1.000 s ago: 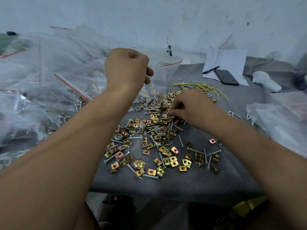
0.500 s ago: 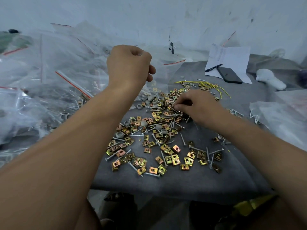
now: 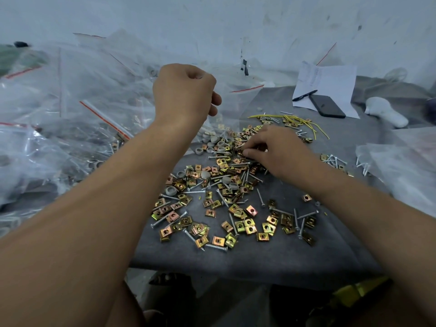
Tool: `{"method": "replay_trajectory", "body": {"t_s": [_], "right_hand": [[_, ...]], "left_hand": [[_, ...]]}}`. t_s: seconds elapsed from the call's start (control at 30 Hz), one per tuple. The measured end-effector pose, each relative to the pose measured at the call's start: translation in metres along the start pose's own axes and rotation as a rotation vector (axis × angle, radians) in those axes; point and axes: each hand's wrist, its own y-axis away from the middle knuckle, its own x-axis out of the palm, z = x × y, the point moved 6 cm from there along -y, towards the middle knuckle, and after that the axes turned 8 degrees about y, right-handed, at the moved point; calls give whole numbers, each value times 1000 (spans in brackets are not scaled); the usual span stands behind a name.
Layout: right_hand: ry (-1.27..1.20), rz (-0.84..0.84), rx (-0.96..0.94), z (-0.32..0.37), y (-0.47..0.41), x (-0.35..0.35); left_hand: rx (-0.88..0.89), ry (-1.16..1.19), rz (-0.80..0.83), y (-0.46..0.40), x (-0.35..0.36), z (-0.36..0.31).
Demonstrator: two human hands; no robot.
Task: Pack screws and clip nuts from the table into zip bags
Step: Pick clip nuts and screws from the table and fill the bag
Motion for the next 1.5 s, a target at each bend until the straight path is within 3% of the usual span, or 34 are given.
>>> {"method": "replay_trajectory", "body": {"t_s": [0.27, 0.47, 0.8, 0.9, 1.1, 1.37, 1.5], "right_hand": [[37, 59, 36, 12, -3, 5], [237, 59, -28, 21, -6, 6], [128, 121, -12, 14, -4, 3], [-25, 24, 5, 6, -2, -15], [-759, -208, -16, 6, 17, -63], [-1099, -263, -55, 13, 27, -77], [-1103, -294, -46, 14, 24, -78]], "left_hand": [[1, 6, 6, 1, 1, 0], [-6, 3, 2, 2, 0, 2], [-2, 9, 10, 3, -3, 3], [1, 11, 8, 1, -5, 3], [4, 18, 35, 2, 1, 3], [33, 18, 87, 5, 5, -2], [33, 28, 92, 6, 5, -2]]}}
